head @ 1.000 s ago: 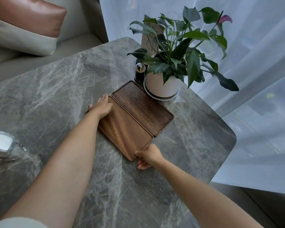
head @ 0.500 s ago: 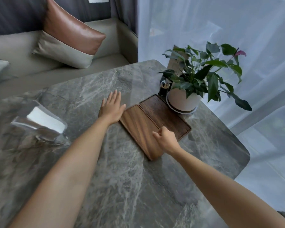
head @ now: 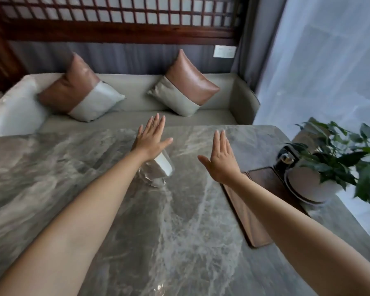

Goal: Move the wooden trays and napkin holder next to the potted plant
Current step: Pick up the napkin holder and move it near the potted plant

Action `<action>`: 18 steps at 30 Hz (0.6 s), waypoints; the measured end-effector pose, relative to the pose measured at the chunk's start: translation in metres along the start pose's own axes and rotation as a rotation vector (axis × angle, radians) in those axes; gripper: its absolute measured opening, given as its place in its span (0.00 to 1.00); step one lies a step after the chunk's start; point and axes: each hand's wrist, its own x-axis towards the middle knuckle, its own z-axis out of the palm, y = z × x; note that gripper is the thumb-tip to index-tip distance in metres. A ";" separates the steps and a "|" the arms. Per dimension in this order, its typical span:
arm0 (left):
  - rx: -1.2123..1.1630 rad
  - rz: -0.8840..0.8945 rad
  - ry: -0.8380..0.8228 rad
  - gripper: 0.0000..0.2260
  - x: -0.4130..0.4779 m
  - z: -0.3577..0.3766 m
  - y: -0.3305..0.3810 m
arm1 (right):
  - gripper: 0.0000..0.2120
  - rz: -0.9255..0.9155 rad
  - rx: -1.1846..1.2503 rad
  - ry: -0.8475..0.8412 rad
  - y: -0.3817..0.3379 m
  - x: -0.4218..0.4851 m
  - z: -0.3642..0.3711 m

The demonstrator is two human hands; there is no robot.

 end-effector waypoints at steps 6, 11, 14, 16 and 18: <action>0.072 -0.126 -0.105 0.33 -0.021 -0.013 -0.066 | 0.39 -0.115 -0.079 -0.105 -0.054 0.023 0.022; 0.070 -0.205 -0.224 0.37 -0.024 0.000 -0.101 | 0.40 -0.129 -0.123 -0.202 -0.075 0.036 0.057; 0.035 -0.218 -0.275 0.39 -0.020 0.014 -0.113 | 0.40 -0.108 -0.125 -0.256 -0.078 0.041 0.076; 0.005 -0.212 -0.299 0.40 -0.014 0.023 -0.118 | 0.41 -0.082 -0.121 -0.282 -0.078 0.044 0.087; -0.046 -0.202 -0.319 0.41 -0.006 0.031 -0.120 | 0.42 -0.053 -0.111 -0.298 -0.077 0.047 0.097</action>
